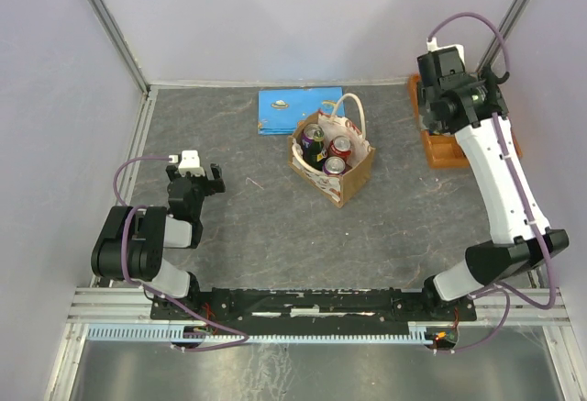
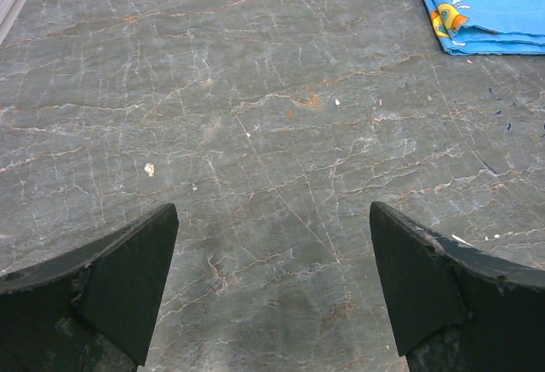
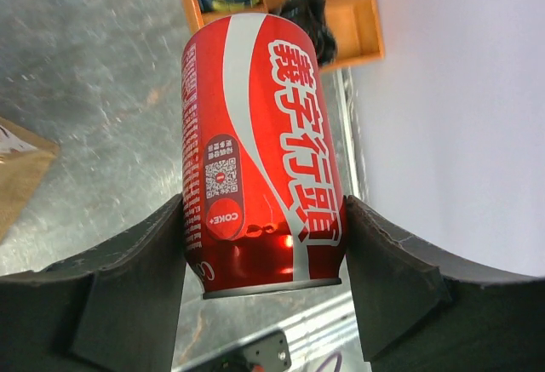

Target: Take the beverage out of the canvas bag

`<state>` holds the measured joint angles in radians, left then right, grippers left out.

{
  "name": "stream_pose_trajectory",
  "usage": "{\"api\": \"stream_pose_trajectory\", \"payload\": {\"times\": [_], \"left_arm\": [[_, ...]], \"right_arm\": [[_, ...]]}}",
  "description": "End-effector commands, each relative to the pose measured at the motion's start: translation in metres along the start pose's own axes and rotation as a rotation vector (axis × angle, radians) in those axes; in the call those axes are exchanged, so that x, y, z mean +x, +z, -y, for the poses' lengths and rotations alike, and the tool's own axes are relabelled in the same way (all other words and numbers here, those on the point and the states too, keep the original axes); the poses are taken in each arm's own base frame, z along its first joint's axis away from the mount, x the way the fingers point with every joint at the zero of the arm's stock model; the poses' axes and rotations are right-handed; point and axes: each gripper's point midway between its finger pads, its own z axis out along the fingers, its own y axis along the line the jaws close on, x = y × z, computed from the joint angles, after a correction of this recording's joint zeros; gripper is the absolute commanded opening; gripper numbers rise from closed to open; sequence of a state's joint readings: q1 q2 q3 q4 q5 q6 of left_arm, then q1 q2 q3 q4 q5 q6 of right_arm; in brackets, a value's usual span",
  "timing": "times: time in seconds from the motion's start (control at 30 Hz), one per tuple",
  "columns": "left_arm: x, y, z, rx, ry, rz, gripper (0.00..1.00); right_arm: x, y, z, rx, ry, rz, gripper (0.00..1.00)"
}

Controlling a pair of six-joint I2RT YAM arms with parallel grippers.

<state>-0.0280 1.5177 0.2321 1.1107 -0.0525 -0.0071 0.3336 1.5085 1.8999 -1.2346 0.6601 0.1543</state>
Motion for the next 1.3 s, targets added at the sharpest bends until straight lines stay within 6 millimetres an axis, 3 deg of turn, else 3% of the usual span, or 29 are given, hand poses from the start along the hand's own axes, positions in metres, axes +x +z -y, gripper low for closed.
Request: {"api": "stream_pose_trajectory", "payload": {"times": [0.0, 0.23, 0.57, 1.0, 1.27], "left_arm": [[-0.018, 0.003, -0.005, -0.025, -0.004, 0.069, 0.99], [-0.017, 0.003, -0.005, -0.027, -0.002, 0.068, 0.99], [-0.017, 0.003, -0.005, -0.027, -0.003, 0.068, 0.99], [-0.018, 0.003, -0.005, -0.027, -0.004, 0.069, 0.99], [-0.018, 0.003, -0.005, -0.026, -0.002, 0.07, 0.99]], "right_arm": [[0.027, 0.024, -0.028, -0.133, 0.025, -0.15, 0.0], [0.078, 0.056, -0.083, -0.267, -0.019, -0.347, 0.0], [0.14, 0.076, -0.115, -0.327, -0.08, -0.558, 0.0], [0.191, 0.069, -0.12, -0.336, -0.192, -0.785, 0.0], [0.212, 0.073, -0.136, -0.396, -0.213, -0.872, 0.02]]}}
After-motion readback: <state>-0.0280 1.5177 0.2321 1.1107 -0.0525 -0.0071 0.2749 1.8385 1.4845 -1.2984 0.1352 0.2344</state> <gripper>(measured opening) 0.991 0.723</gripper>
